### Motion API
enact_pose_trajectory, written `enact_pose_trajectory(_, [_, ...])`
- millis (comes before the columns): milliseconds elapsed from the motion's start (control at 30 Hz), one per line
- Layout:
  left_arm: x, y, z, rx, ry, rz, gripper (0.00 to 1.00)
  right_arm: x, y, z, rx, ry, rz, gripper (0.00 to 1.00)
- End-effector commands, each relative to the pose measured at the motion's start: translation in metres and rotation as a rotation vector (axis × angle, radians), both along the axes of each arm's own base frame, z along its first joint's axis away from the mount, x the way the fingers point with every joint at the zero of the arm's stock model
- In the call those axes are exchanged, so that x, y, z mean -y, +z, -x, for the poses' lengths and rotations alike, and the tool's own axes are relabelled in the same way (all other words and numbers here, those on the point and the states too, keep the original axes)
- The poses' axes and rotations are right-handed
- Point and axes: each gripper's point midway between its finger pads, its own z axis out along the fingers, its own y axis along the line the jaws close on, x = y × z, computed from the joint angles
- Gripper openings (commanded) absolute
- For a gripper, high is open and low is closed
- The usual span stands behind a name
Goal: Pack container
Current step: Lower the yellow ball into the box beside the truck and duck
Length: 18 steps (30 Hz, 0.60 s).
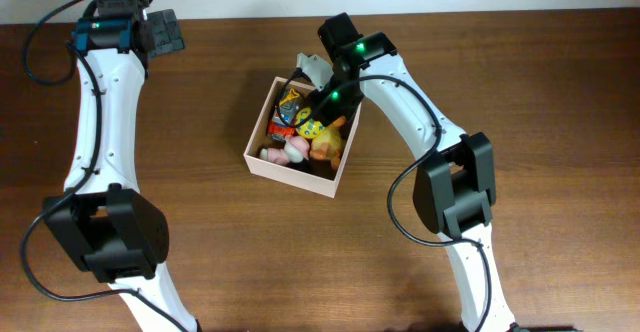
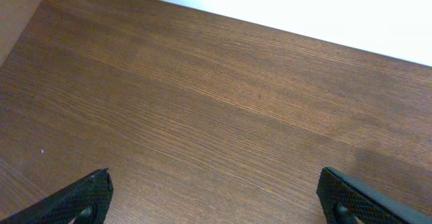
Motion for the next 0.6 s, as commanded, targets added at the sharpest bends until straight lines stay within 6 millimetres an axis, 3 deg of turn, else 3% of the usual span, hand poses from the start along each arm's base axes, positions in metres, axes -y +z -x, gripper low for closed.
enact_pose_trajectory(0, [-0.0016, 0.0025, 0.0006, 0.007, 0.016, -0.001, 0.99, 0.0159, -0.0532, 0.0028, -0.064, -0.01, 0.105, 0.04])
enact_pose_trajectory(567, [-0.0016, 0.0025, 0.0006, 0.007, 0.016, -0.001, 0.99, 0.0121, -0.0541, 0.0032, -0.059, -0.004, 0.103, 0.04])
